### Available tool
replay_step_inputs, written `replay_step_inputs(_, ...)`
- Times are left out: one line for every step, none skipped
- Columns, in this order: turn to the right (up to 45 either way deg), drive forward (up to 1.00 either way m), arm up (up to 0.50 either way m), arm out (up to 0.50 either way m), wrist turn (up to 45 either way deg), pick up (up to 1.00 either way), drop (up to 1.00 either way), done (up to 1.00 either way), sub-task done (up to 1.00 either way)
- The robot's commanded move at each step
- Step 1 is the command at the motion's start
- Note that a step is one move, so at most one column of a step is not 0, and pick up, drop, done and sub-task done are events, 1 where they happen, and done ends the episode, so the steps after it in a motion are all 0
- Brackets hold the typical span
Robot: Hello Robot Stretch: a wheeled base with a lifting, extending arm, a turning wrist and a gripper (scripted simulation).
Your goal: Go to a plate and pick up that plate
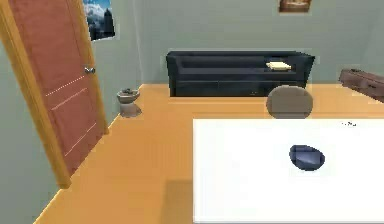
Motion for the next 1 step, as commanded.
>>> replay_step_inputs(45.0,0.0,0.0,0.0,0.0,0.0,0.0,0.0,0.0)
